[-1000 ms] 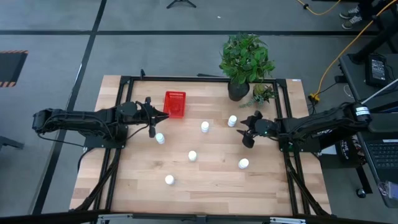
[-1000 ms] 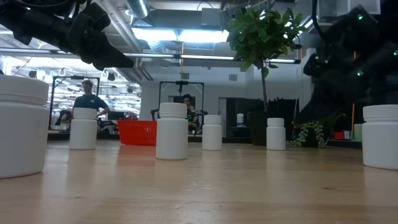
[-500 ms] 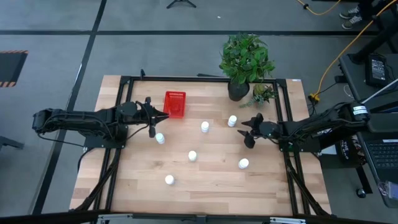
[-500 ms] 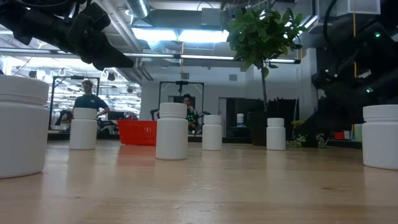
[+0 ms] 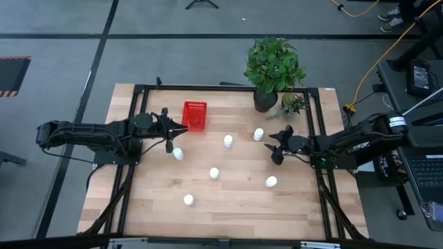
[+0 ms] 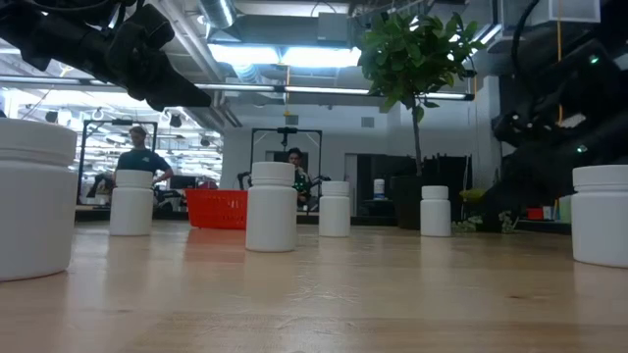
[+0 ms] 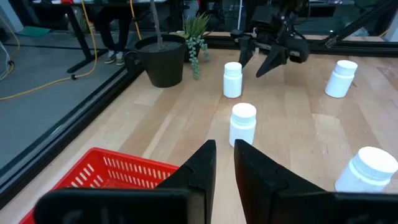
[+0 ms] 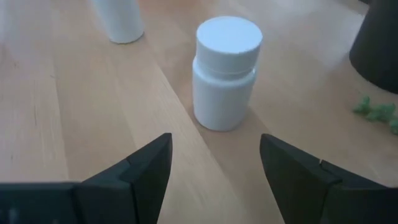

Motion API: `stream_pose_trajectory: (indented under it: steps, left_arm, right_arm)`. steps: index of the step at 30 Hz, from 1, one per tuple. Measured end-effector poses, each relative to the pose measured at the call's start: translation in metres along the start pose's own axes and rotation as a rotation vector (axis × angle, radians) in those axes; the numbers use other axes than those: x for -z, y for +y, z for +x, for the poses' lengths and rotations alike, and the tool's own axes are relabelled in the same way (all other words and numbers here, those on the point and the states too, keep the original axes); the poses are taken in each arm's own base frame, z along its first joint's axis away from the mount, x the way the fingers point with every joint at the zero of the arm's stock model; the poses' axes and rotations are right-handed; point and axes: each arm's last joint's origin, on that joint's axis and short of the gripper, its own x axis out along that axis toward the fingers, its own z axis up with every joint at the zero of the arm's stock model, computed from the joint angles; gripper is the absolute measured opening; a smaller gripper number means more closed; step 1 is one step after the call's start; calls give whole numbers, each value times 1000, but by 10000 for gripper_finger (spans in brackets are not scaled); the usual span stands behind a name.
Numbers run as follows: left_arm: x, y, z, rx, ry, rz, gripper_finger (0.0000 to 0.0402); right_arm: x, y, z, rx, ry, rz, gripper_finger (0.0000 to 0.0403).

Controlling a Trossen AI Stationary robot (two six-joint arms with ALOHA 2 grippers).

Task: Pick and place pill bottles into a basket
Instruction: Put the white pill bottle into the red bin

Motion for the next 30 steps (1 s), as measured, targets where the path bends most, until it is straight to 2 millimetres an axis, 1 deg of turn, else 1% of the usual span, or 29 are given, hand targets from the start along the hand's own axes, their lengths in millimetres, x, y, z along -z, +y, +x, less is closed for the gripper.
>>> stream_pose_trajectory:
  steps: [8,12,18,25,30]
  left_arm:
    - [0,0,0,0,0,0,56]
    - [0,0,0,0,0,0,56]
    - [0,0,0,0,0,0,58]
    - [0,0,0,0,0,0,59]
    - [0,0,0,0,0,0,59]
  right_arm:
    - [5,0,9,18,15,-12,245]
    - [2,3,13,4,-31,-33,245]
    - [9,3,19,47,6,-48,245]
    - [3,11,36,65,29,-106,245]
    - [1,10,49,104,46,-83,245]
